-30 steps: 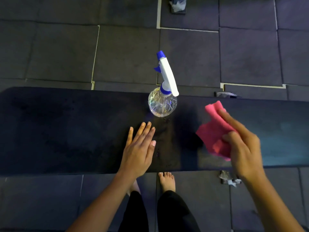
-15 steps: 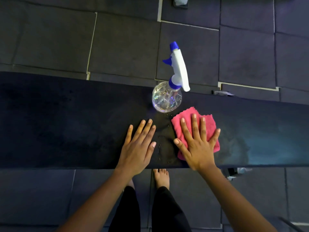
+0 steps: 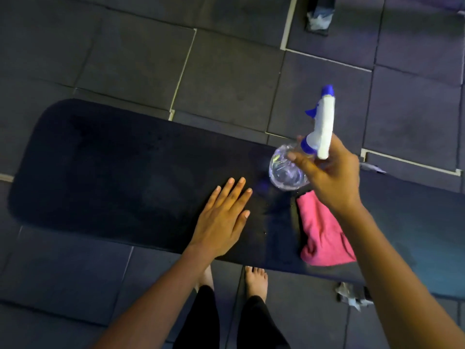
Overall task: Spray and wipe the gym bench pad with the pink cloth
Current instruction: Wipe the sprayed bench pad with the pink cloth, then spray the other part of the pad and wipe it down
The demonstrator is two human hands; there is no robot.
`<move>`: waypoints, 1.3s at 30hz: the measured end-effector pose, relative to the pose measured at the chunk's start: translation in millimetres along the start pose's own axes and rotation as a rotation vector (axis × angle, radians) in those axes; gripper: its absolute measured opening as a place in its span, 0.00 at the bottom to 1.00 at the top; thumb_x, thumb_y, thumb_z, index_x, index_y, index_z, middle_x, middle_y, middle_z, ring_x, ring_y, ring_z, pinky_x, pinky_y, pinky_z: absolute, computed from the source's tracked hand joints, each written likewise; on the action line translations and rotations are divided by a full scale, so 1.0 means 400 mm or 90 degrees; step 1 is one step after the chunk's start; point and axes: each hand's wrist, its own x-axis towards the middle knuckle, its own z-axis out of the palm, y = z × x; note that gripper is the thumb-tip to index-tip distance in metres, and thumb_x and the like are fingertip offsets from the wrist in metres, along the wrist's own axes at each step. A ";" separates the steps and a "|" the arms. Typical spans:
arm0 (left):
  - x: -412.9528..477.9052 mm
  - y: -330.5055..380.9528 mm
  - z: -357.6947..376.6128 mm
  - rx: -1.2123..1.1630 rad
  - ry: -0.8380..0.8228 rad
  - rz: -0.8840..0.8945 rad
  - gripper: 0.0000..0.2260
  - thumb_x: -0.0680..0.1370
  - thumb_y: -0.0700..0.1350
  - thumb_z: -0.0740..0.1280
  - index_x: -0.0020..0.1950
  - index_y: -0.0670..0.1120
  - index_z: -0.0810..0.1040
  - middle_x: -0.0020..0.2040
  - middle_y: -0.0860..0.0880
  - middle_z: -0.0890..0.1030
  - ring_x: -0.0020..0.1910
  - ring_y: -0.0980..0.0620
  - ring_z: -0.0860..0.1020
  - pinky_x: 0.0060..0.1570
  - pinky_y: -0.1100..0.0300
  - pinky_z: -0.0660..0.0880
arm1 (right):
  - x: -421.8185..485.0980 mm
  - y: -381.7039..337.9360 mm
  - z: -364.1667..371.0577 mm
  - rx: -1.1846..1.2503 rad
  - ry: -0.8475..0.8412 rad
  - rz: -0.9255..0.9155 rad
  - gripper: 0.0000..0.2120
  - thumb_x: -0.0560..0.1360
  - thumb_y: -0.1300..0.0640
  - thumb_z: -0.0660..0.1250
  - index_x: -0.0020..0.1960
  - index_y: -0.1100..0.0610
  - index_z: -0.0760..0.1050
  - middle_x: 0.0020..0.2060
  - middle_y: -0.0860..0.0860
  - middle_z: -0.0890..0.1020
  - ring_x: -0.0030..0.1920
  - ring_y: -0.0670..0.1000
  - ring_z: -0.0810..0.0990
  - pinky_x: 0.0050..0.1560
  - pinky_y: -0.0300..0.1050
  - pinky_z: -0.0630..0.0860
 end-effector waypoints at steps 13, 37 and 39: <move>0.002 -0.047 -0.005 -0.007 -0.011 0.049 0.21 0.83 0.51 0.50 0.76 0.51 0.61 0.79 0.52 0.56 0.78 0.52 0.52 0.76 0.52 0.50 | 0.009 -0.062 0.133 0.184 0.207 0.075 0.38 0.63 0.66 0.66 0.73 0.66 0.62 0.33 0.41 0.79 0.35 0.42 0.76 0.45 0.43 0.76; 0.008 -0.420 -0.154 0.122 0.032 -0.187 0.24 0.79 0.56 0.51 0.76 0.58 0.60 0.78 0.53 0.59 0.77 0.48 0.58 0.70 0.34 0.54 | -0.048 -0.260 0.413 0.127 -0.349 0.577 0.10 0.66 0.71 0.60 0.26 0.67 0.73 0.21 0.58 0.69 0.18 0.53 0.67 0.24 0.37 0.65; -0.021 -0.521 -0.198 0.135 0.041 -0.268 0.24 0.80 0.57 0.49 0.76 0.58 0.59 0.78 0.52 0.58 0.77 0.47 0.57 0.70 0.33 0.53 | -0.035 -0.323 0.509 0.127 -0.386 0.548 0.13 0.64 0.70 0.61 0.22 0.65 0.73 0.20 0.58 0.69 0.18 0.53 0.67 0.25 0.37 0.66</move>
